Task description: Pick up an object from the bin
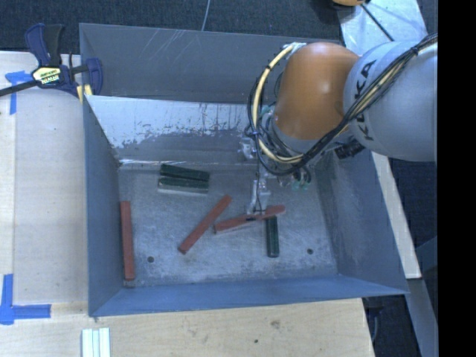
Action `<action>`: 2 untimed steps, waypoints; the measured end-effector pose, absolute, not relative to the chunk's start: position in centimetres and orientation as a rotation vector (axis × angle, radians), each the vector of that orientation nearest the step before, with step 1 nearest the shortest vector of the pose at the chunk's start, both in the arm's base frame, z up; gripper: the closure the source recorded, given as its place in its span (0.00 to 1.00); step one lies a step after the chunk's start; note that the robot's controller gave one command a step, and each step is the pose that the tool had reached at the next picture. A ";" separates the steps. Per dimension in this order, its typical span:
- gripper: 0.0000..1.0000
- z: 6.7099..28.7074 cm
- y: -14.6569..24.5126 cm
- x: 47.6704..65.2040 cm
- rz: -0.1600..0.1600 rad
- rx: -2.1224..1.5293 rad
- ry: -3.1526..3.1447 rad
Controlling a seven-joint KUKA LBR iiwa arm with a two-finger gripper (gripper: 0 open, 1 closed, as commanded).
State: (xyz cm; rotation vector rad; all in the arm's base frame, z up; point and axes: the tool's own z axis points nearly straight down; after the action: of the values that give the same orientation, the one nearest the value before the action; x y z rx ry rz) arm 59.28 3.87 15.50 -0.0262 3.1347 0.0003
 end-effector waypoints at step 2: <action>0.00 14.4 1.4 55.9 0.001 -0.572 3.087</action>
Offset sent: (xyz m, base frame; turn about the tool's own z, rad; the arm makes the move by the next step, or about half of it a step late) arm -0.0501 0.0156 -0.0198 0.0453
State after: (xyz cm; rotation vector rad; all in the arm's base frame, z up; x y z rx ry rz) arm 55.93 1.42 14.36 -0.5725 3.0872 0.0005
